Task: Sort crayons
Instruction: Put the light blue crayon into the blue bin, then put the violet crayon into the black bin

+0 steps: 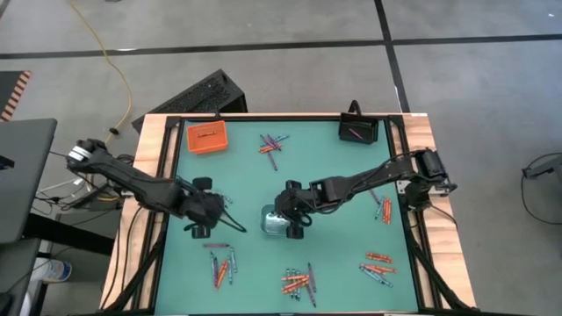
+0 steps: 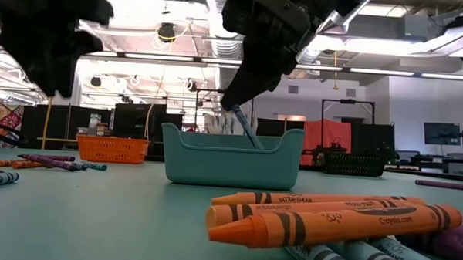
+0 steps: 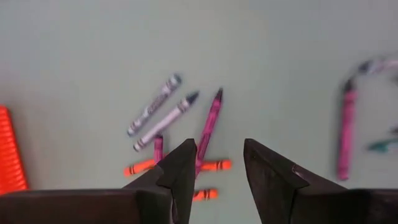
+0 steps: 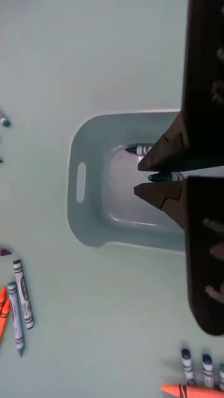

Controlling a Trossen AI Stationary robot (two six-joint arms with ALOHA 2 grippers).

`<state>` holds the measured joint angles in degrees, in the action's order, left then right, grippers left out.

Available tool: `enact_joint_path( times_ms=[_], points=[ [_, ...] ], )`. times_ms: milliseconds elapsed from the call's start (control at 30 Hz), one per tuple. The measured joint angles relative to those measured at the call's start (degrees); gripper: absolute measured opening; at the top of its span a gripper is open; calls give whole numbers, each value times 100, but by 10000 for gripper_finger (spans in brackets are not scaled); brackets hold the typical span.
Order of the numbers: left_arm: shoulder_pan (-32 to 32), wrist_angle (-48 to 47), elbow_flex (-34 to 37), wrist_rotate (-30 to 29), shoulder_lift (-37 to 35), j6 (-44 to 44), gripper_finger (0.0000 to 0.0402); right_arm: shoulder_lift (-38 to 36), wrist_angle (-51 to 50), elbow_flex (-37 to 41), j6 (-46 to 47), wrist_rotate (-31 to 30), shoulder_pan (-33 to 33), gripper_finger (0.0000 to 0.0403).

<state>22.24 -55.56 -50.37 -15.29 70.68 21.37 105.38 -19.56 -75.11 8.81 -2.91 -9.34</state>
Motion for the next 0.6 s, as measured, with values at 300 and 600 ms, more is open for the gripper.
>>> enact_joint_path(
  times_ms=[300,600],
  points=[
    [-28,-307,0,-41,1024,-187,166,0,4,0,84,21,-109,88],
    [-57,-331,0,-251,789,-142,177,-40,15,7,-21,-222,-183,182]
  ],
)
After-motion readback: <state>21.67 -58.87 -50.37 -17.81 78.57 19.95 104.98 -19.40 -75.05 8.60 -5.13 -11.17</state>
